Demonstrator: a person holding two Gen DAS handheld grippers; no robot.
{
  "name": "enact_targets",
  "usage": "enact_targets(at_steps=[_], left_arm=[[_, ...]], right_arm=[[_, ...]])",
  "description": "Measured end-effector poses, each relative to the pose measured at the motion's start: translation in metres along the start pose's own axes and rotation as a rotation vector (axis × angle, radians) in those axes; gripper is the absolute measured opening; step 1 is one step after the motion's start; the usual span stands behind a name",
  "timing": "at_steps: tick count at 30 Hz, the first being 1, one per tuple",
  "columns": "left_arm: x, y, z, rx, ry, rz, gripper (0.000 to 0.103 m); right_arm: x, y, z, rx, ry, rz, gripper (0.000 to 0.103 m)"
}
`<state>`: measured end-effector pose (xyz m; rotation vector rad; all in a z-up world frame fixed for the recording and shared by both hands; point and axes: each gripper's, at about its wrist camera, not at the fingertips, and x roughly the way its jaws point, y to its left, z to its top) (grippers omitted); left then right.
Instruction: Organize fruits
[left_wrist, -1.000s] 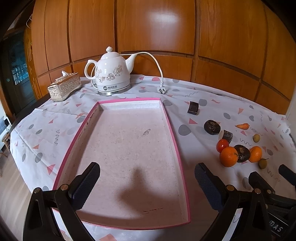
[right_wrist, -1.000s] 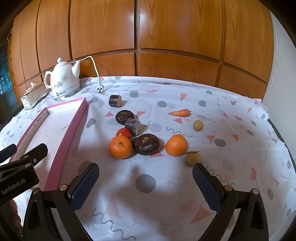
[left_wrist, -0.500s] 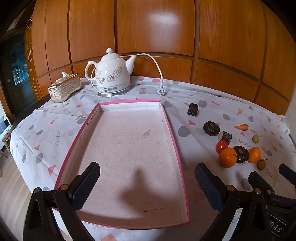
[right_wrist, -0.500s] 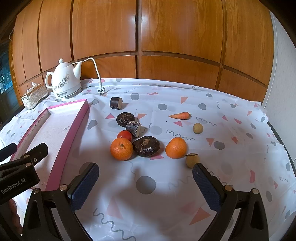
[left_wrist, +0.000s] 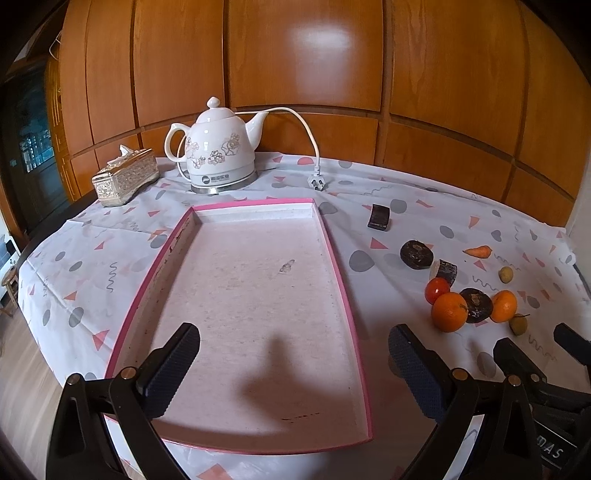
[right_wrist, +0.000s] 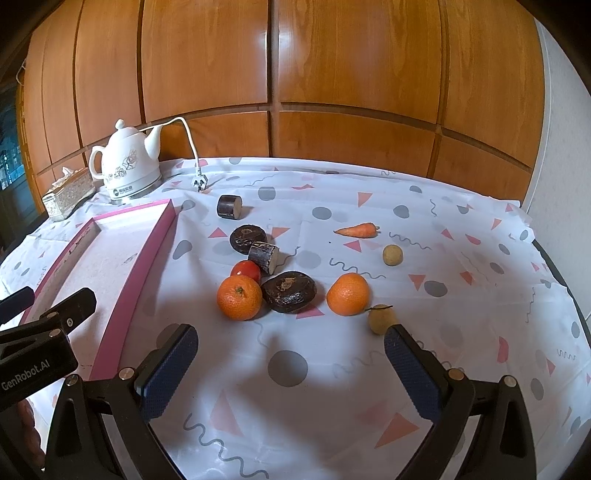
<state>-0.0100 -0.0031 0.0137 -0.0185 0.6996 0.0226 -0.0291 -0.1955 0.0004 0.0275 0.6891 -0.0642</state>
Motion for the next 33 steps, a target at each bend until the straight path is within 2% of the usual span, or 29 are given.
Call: enact_targets(at_steps=[24, 26, 30, 33], left_arm=[[0.001, -0.006, -0.002, 0.016, 0.009, -0.015, 0.103], [0.001, -0.007, 0.0, 0.022, 0.007, -0.051, 0.103], [0.005, -0.015, 0.006, 0.045, 0.043, -0.188, 0.103], [0.004, -0.029, 0.01, 0.095, 0.03, -0.234, 0.103]], right_arm=[[0.003, -0.004, 0.0, 0.001, 0.006, 0.0, 0.103], [0.006, -0.011, 0.0, 0.017, 0.014, 0.0, 0.103], [0.014, -0.029, 0.001, 0.054, 0.038, -0.024, 0.102], [0.021, -0.047, 0.0, 0.094, 0.056, -0.035, 0.096]])
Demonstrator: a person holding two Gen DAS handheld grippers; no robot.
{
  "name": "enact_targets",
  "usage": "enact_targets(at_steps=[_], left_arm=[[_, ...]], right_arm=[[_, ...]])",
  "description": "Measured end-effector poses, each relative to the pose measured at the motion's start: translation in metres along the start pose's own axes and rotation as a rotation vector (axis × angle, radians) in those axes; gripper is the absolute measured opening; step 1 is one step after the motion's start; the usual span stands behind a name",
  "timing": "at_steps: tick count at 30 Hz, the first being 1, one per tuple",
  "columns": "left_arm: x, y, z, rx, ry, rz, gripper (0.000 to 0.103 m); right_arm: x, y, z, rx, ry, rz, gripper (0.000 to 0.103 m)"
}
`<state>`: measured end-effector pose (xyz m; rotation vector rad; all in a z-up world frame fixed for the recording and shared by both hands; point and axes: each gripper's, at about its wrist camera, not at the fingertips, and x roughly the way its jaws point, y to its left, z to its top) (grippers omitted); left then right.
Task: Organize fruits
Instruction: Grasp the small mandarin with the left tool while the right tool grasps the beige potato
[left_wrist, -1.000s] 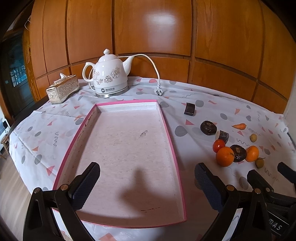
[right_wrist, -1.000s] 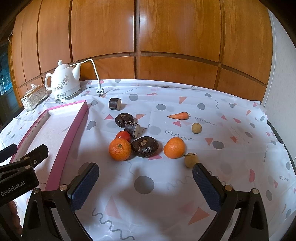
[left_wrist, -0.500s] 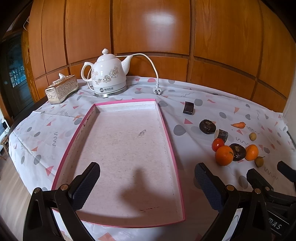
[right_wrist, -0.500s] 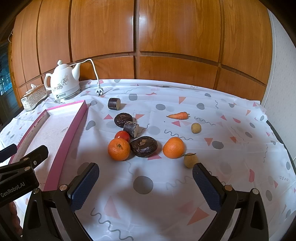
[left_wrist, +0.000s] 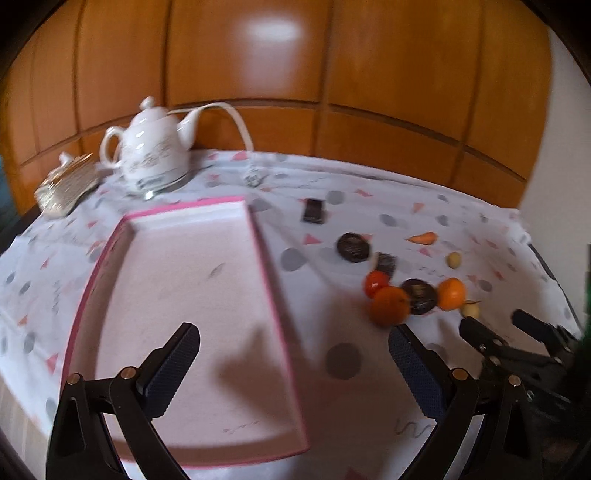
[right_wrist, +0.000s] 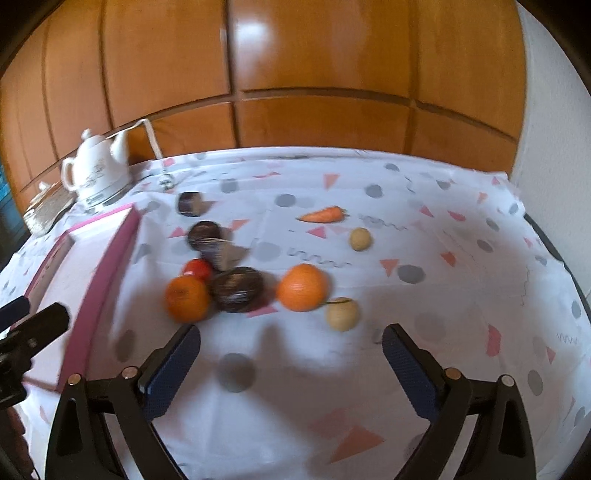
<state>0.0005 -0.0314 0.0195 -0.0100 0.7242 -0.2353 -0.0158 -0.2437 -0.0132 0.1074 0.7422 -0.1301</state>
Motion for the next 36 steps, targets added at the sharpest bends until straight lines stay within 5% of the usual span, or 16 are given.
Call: enact_targets(at_steps=[5, 11, 21, 26, 36], left_arm=[[0.011, -0.018, 0.01, 0.071, 0.021, -0.029, 0.103], [0.027, -0.034, 0.015, 0.095, 0.069, -0.083, 0.095], [0.048, -0.054, 0.017, 0.108, 0.119, -0.166, 0.085], [0.061, -0.063, 0.019, 0.112, 0.151, -0.187, 0.074], [0.095, -0.071, 0.018, 0.094, 0.204, -0.177, 0.064]], right_arm=[[0.013, -0.024, 0.001, 0.041, 0.023, -0.018, 0.089], [0.027, -0.035, 0.005, 0.034, 0.031, 0.016, 0.069], [0.039, -0.042, 0.002, 0.032, 0.051, 0.068, 0.067], [0.051, -0.045, 0.001, 0.032, 0.071, 0.057, 0.039], [0.058, -0.048, 0.001, 0.016, 0.057, 0.07, 0.028]])
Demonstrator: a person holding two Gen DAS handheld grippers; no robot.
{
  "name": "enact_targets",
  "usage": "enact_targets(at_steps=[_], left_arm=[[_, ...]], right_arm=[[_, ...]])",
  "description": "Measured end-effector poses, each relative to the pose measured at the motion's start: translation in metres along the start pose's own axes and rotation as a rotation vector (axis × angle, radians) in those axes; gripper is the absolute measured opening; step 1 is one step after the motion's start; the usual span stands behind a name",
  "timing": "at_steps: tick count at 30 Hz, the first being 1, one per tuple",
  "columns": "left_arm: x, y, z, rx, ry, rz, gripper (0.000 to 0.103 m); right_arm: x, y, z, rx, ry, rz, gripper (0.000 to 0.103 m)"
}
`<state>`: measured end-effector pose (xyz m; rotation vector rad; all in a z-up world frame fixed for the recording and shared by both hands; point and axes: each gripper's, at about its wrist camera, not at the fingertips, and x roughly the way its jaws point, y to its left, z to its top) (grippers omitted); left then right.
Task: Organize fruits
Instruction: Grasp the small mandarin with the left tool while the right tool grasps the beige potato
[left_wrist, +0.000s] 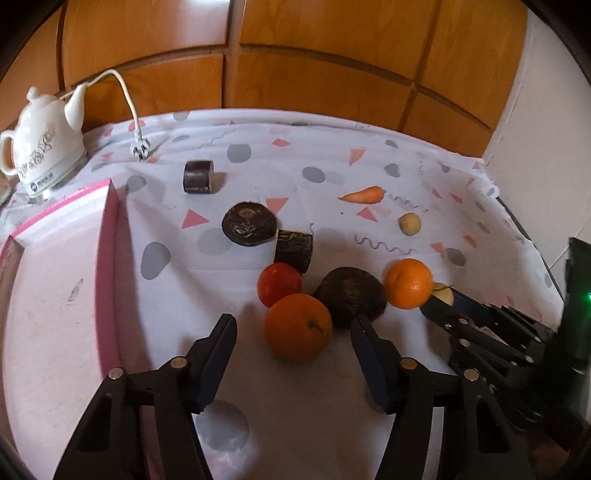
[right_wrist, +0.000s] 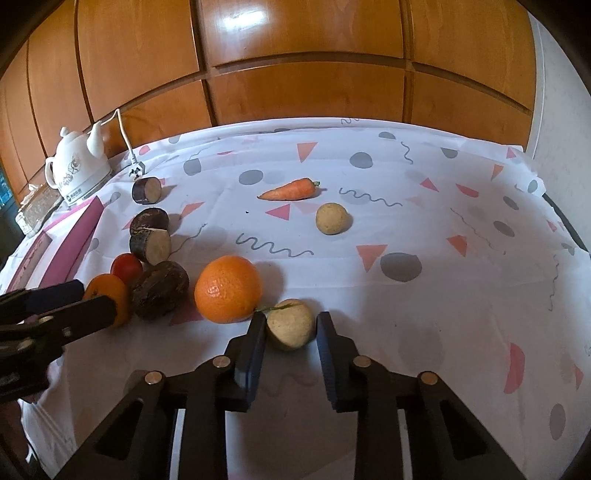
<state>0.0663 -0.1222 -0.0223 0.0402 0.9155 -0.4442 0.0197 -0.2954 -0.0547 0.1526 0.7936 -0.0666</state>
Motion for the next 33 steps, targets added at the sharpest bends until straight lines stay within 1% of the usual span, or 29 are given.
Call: enact_targets(at_steps=[2, 3, 4, 5, 9, 13, 18, 21, 25, 28, 30, 33], left_arm=[[0.007, 0.002, 0.0, -0.012, 0.008, -0.001, 0.063], [0.009, 0.003, 0.0, -0.011, 0.012, -0.003, 0.056], [0.011, 0.004, 0.0, -0.013, 0.013, -0.012, 0.042], [0.013, 0.004, -0.001, -0.015, 0.02, -0.028, 0.039], [0.011, 0.004, -0.004, -0.006, 0.005, -0.044, 0.039], [0.004, 0.007, -0.009, -0.021, -0.001, -0.053, 0.038], [-0.008, 0.008, -0.018, -0.019, -0.005, -0.063, 0.039], [-0.016, 0.008, -0.022, -0.01, -0.021, -0.049, 0.039], [-0.027, 0.009, -0.025, -0.011, -0.042, -0.049, 0.038], [-0.038, 0.013, -0.023, -0.024, -0.068, -0.055, 0.038], [-0.046, 0.017, -0.022, -0.034, -0.087, -0.044, 0.039], [-0.056, 0.025, -0.021, -0.054, -0.102, -0.039, 0.039]], right_arm=[[0.0, -0.001, 0.0, 0.005, -0.001, 0.007, 0.028], [0.0, -0.002, 0.0, 0.009, -0.002, 0.012, 0.028], [0.001, -0.002, 0.0, 0.011, -0.003, 0.013, 0.028], [0.001, -0.002, 0.0, 0.012, -0.003, 0.012, 0.027], [0.001, -0.001, 0.0, 0.007, -0.004, 0.005, 0.027], [0.0, -0.001, -0.001, -0.003, -0.001, 0.007, 0.026], [-0.009, 0.003, -0.008, -0.029, 0.007, 0.008, 0.026], [-0.015, 0.004, -0.013, -0.024, 0.018, 0.029, 0.026], [-0.021, 0.012, -0.017, -0.036, 0.03, 0.061, 0.026], [-0.026, 0.022, -0.019, -0.048, 0.041, 0.107, 0.026], [-0.031, 0.032, -0.02, -0.08, 0.037, 0.128, 0.026], [-0.035, 0.043, -0.019, -0.097, 0.036, 0.161, 0.026]])
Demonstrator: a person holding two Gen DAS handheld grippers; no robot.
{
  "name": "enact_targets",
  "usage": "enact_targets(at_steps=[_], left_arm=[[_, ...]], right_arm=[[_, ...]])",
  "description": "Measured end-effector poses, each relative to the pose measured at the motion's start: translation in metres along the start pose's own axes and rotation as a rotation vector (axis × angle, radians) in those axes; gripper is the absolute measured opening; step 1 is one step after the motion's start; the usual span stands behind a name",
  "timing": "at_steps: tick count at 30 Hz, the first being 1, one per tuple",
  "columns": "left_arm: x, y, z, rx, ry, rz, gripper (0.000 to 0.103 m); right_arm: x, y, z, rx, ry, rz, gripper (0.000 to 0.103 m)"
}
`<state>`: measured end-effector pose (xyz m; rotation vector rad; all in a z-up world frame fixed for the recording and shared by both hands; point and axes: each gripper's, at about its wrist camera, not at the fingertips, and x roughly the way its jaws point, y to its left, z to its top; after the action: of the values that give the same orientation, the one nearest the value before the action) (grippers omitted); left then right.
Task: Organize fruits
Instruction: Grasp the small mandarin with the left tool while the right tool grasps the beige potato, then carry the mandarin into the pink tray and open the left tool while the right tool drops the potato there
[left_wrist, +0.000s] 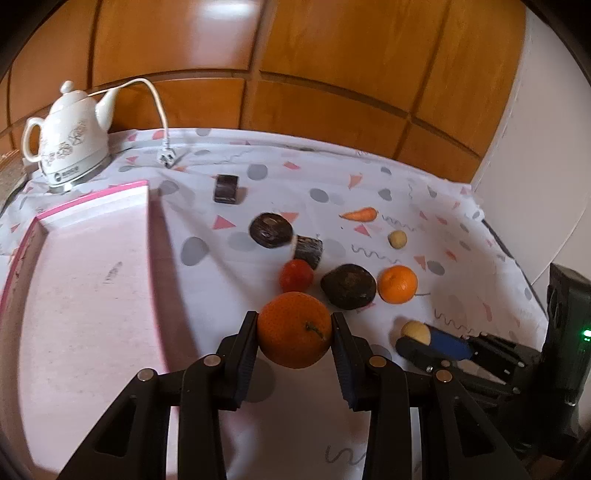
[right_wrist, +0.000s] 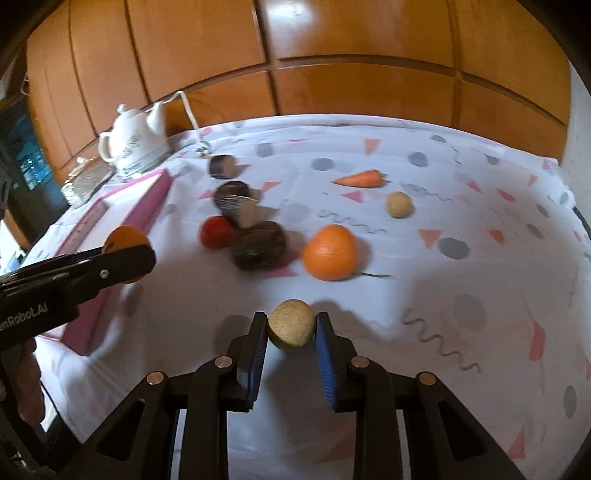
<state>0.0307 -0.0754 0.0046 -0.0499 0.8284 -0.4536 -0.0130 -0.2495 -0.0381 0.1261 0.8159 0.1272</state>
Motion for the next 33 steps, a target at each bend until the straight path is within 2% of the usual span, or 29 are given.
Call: enact_targets(at_steps=[8, 15, 20, 23, 26, 28, 33], left_arm=[[-0.031, 0.05, 0.002, -0.099, -0.044, 0.128, 0.039], [-0.054, 0.109, -0.008, -0.2, -0.083, 0.294, 0.039], [-0.057, 0.138, -0.019, -0.286, -0.075, 0.371, 0.039], [-0.058, 0.144, -0.023, -0.301, -0.078, 0.394, 0.04], [-0.063, 0.147, -0.024, -0.301, -0.097, 0.429, 0.049], [-0.066, 0.148, -0.023, -0.311, -0.106, 0.441, 0.059], [-0.07, 0.154, -0.024, -0.336, -0.108, 0.471, 0.067]], right_arm=[[-0.002, 0.052, 0.018, -0.118, -0.016, 0.125, 0.026], [0.004, 0.111, 0.037, -0.244, -0.019, 0.259, 0.026], [0.014, 0.148, 0.042, -0.315, -0.012, 0.297, 0.026], [0.021, 0.16, 0.047, -0.311, -0.005, 0.31, 0.026], [0.026, 0.17, 0.05, -0.308, -0.004, 0.312, 0.026], [0.03, 0.177, 0.052, -0.308, -0.004, 0.307, 0.026], [0.036, 0.185, 0.05, -0.294, 0.013, 0.302, 0.027]])
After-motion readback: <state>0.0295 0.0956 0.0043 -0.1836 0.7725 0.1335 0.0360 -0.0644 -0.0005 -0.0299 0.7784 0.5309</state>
